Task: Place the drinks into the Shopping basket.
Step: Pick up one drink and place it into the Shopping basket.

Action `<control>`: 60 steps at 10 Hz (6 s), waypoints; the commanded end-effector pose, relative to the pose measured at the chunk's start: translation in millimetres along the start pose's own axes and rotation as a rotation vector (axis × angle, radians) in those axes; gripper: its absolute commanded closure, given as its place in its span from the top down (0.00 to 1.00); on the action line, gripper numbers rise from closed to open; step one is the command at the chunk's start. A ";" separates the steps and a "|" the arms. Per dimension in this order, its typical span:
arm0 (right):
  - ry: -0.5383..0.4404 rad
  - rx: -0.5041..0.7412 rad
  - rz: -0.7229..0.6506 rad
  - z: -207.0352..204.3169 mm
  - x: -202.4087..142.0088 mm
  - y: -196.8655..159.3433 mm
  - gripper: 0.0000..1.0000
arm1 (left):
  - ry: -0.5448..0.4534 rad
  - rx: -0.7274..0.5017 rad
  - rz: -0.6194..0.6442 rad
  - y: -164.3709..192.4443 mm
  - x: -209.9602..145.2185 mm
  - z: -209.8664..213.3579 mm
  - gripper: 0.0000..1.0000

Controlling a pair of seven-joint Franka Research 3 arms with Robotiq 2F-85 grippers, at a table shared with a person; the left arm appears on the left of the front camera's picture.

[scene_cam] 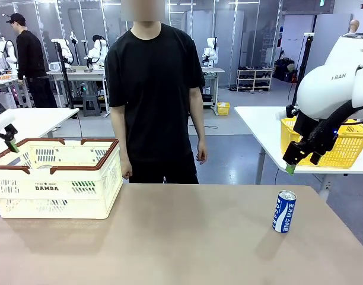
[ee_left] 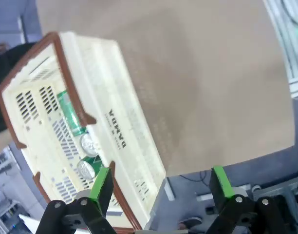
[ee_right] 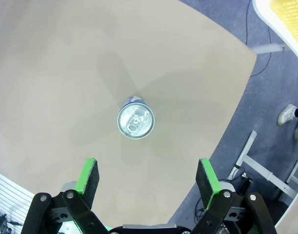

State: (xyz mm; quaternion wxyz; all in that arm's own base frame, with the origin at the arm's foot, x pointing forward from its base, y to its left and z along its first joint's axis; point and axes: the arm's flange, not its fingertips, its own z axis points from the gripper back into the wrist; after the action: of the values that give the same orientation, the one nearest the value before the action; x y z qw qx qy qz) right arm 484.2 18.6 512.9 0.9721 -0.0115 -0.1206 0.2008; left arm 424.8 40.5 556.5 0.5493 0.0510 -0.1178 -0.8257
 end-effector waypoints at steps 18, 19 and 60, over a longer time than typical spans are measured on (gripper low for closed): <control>0.096 0.080 -0.012 -87.8 19.2 2.2 1.00 | 0.009 -0.037 -0.109 -12.9 -2.6 -12.1 1.00; 0.115 0.095 -0.005 -95.4 20.1 0.8 1.00 | 0.009 -0.037 -0.109 -12.9 -2.6 -12.1 1.00; 0.038 0.125 0.726 -48.7 101.1 225.9 0.32 | 0.009 -0.037 -0.109 -12.9 -2.6 -12.1 1.00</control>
State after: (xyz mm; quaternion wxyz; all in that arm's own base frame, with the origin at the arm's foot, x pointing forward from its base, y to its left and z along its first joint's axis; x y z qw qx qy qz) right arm 494.3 267.1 469.5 0.8492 -0.0116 -0.0731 0.5228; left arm 419.5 46.0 541.0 0.5011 0.0520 -0.0936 -0.8587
